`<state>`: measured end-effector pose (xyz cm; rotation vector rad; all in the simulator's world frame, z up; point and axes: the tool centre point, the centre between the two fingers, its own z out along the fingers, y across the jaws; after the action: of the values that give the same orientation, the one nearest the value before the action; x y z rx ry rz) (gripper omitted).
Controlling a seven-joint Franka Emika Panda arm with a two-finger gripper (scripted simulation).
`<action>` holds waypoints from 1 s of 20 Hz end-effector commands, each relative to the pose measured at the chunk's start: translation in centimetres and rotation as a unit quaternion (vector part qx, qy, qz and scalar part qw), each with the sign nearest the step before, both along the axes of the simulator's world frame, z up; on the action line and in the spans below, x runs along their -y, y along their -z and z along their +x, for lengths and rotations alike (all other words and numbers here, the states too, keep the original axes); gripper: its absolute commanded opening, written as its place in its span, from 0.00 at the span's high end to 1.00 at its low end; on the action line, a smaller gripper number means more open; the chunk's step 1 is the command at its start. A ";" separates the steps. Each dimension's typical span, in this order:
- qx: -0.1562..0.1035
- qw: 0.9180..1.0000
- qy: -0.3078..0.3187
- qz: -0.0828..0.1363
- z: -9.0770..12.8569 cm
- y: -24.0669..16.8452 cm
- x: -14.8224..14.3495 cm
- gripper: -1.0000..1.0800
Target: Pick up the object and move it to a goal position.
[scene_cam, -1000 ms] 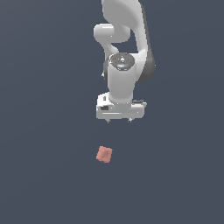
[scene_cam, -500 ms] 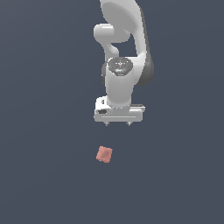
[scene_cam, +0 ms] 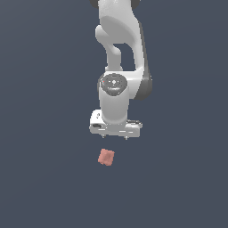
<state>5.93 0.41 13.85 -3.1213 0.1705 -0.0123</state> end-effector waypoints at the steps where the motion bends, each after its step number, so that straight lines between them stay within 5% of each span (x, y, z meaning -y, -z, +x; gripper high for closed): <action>1: -0.001 1.000 0.016 -0.001 1.3 0.9 0.9 0.04; 10: -0.004 0.998 0.058 -0.005 4.3 3.6 3.3 0.04; 20: -0.005 0.997 0.074 -0.007 5.3 4.7 4.2 0.04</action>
<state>11.17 -3.74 9.21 -3.1159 0.4001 0.0009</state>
